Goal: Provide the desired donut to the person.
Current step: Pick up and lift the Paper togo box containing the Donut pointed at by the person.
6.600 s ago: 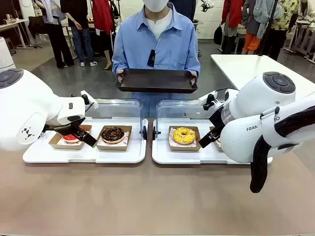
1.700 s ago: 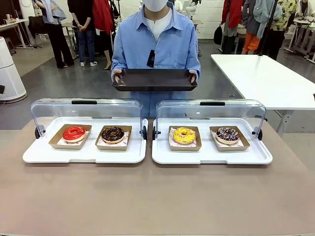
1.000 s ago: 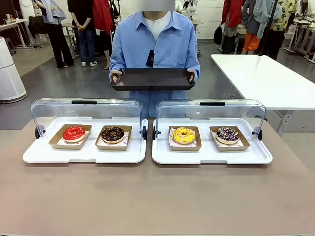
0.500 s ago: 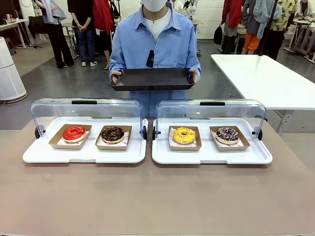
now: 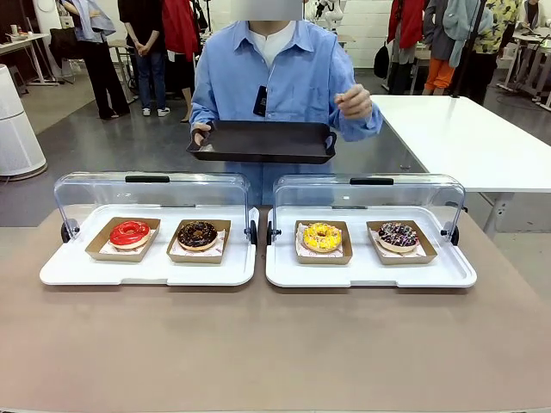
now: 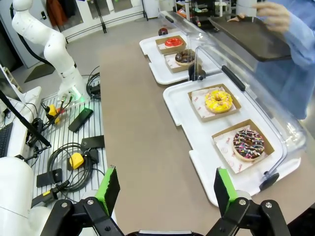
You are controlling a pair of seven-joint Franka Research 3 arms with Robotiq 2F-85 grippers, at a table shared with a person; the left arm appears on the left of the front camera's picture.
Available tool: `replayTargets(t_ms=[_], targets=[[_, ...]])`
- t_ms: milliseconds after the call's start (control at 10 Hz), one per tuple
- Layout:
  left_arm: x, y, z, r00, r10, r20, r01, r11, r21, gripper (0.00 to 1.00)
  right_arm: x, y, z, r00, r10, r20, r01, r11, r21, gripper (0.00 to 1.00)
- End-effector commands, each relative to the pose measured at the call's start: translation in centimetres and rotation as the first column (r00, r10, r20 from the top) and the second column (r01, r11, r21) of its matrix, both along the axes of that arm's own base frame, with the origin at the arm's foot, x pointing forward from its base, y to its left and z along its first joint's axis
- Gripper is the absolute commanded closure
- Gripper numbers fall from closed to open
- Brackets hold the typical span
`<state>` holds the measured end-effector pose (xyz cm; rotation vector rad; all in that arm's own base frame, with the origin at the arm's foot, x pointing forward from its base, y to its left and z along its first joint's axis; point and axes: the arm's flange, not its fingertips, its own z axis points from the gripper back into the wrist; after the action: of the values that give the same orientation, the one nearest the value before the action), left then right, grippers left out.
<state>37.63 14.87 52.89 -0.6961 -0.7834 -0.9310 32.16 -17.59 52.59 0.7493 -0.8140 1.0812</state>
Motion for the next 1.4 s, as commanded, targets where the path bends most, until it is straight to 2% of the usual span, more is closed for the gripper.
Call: replayTargets(t_ms=[0, 1300], targets=[[0.18, 0.01, 0.18, 1.0, 0.0, 0.009, 0.0, 1.0, -0.022, 0.0, 0.05, -0.01, 0.02, 1.0, 0.006, 0.01, -0.006, 1.0, 0.014, 0.0], [0.18, 0.01, 0.18, 1.0, 0.0, 0.009, 0.0, 1.0, -0.022, 0.0, 0.05, -0.01, 0.02, 1.0, 0.006, 0.01, -0.006, 1.0, 0.014, 0.0]])
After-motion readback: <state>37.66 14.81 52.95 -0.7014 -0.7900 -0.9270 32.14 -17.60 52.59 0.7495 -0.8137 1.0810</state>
